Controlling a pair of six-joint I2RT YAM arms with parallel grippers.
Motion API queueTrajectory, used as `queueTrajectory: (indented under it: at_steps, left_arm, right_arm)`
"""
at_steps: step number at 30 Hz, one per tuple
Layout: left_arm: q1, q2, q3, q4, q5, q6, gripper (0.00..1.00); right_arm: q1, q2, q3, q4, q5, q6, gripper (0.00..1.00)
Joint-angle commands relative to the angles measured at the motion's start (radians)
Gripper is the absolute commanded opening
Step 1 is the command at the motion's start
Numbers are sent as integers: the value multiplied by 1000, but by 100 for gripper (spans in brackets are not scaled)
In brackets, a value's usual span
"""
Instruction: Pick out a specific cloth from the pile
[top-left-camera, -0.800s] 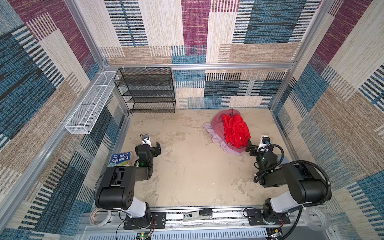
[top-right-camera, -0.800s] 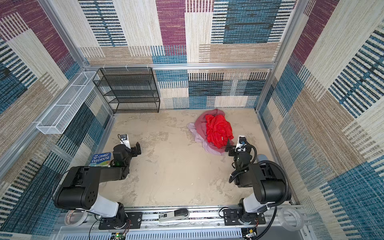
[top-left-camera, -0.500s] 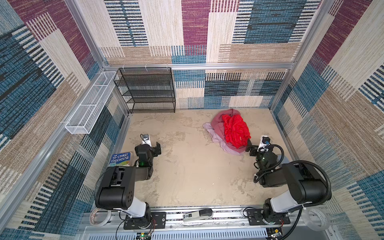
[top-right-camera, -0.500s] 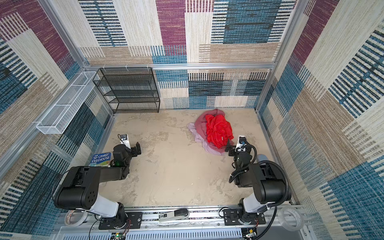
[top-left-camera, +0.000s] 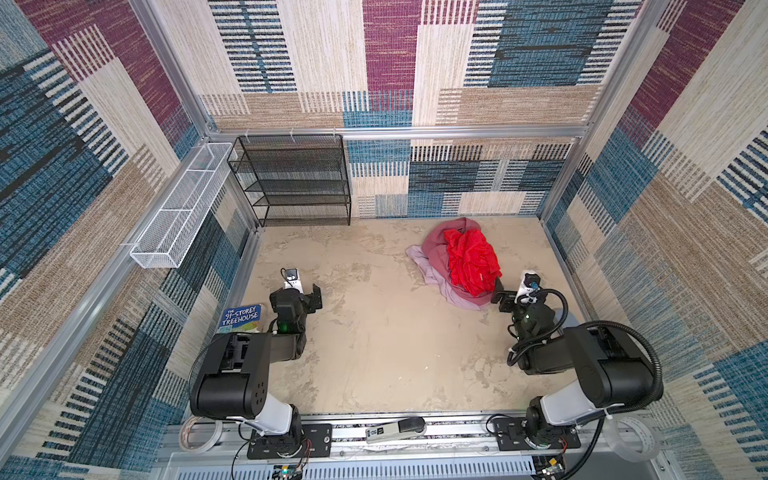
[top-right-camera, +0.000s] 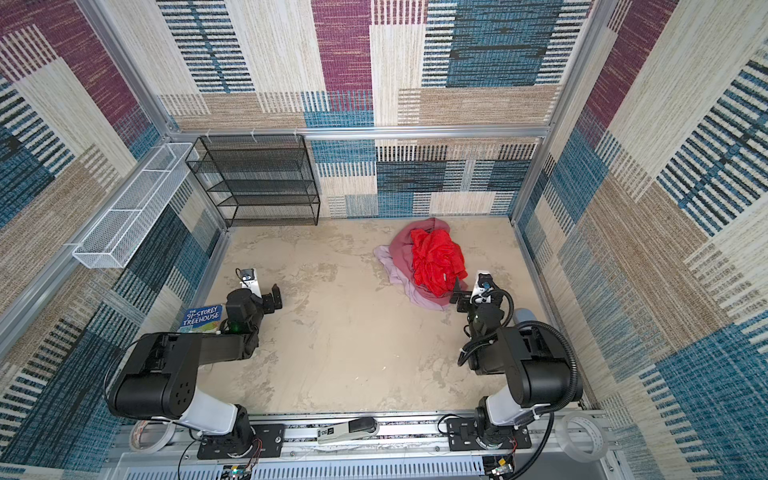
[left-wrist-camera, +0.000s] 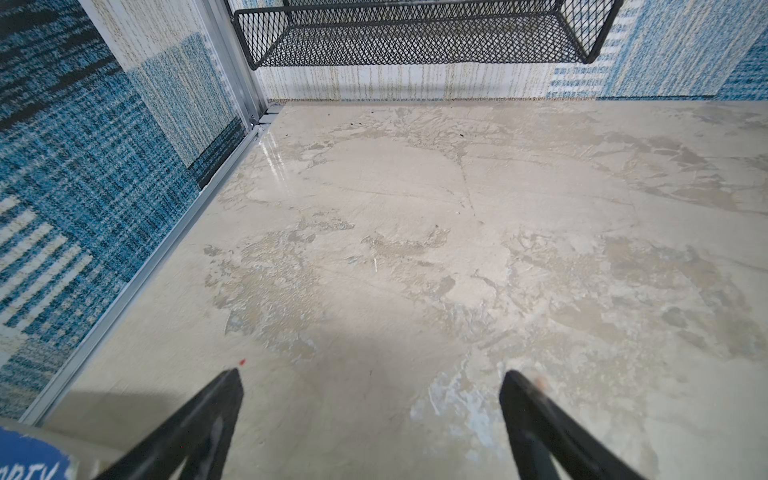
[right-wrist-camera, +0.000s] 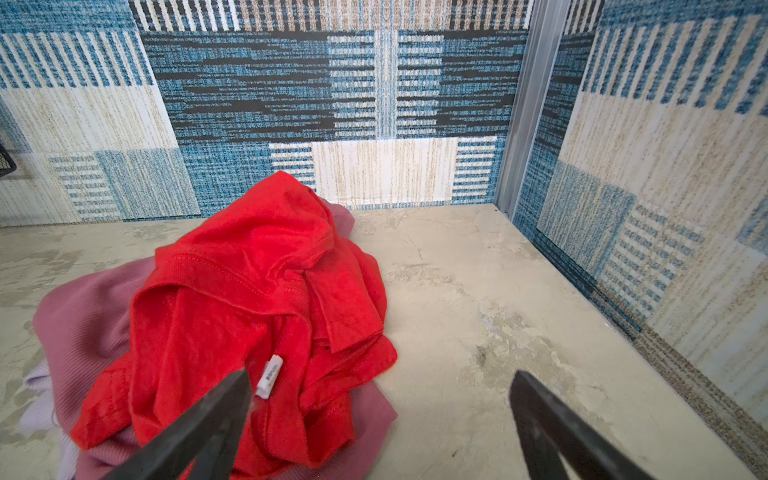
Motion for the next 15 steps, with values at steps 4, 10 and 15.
queueTrajectory:
  at_steps: [4, 10, 15]
  left_arm:
    - [0, 1, 5, 0, -6, -17, 100]
    - [3, 2, 5, -1, -6, -18, 100]
    - [-5, -33, -3, -25, -50, -32, 79]
  right_arm:
    - [1, 0, 5, 25, -3, 7, 100]
    - [0, -2, 3, 26, -4, 7, 100]
    - [2, -140, 37, -133, 36, 13, 96]
